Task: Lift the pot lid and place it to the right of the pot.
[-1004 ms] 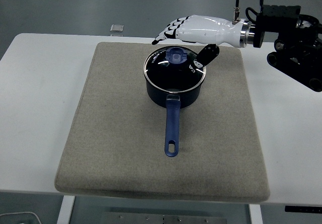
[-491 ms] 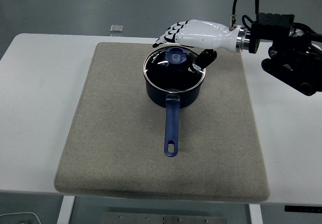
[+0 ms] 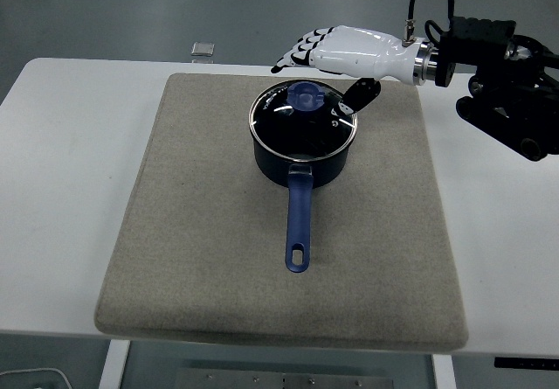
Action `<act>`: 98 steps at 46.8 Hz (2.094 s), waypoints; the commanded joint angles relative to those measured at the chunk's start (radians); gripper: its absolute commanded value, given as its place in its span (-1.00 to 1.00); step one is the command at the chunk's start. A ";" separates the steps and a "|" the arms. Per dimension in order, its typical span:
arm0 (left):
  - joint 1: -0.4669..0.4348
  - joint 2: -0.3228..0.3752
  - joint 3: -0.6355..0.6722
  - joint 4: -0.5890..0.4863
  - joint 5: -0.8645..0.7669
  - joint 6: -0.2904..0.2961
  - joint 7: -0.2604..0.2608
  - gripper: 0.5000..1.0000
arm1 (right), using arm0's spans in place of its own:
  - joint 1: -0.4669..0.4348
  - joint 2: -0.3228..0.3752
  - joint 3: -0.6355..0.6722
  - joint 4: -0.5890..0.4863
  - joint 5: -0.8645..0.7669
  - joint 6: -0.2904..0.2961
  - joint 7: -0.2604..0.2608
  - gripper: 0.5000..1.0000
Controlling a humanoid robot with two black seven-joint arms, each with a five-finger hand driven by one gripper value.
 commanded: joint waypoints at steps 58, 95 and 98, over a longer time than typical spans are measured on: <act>-0.002 0.000 0.000 0.000 0.000 0.000 0.000 1.00 | 0.008 0.057 -0.032 -0.051 -0.032 -0.026 0.000 0.68; 0.000 0.000 0.000 0.000 0.000 0.000 0.000 1.00 | 0.000 0.080 -0.057 -0.076 -0.032 -0.028 0.000 0.68; 0.000 0.000 0.000 0.000 0.000 0.000 0.000 1.00 | 0.000 0.080 -0.057 -0.082 -0.032 -0.028 0.000 0.68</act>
